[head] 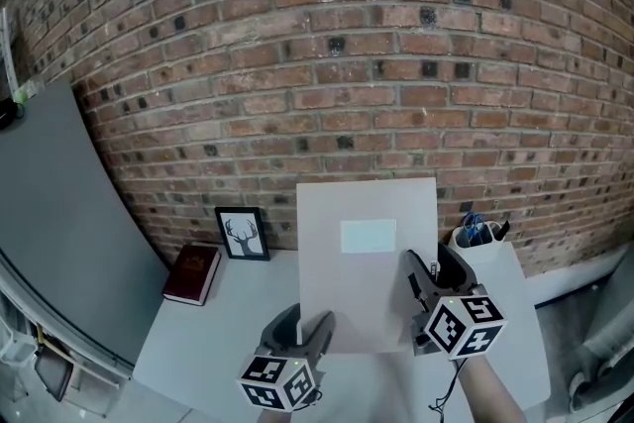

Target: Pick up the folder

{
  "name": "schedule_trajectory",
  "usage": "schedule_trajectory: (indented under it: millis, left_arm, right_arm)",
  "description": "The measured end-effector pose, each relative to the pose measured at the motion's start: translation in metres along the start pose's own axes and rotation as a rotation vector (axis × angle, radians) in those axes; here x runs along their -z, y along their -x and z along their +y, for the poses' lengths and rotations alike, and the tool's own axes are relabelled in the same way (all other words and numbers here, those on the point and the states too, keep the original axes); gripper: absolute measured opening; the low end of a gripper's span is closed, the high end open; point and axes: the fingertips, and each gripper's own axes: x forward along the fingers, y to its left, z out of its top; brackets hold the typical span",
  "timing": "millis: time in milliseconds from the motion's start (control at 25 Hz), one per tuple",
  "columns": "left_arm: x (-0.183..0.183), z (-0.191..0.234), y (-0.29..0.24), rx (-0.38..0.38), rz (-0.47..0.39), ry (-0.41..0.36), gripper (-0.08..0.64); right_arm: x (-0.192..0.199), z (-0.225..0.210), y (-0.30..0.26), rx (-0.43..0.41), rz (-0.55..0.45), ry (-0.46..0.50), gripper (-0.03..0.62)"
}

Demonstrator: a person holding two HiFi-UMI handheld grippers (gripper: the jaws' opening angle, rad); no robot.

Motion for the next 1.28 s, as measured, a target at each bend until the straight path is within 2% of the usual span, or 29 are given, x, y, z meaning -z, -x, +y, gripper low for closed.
schedule_trajectory:
  millis: [680,1280]
  left_arm:
    - [-0.039,-0.007,0.008,0.016,-0.11,-0.069,0.25]
    - [-0.044,-0.008,0.006,0.027,-0.129,-0.074,0.25]
  right_arm:
    - [-0.041,0.016,0.008,-0.015,-0.1,0.021,0.247]
    - [-0.046,0.013,0.01,0.002,-0.123,0.011,0.221]
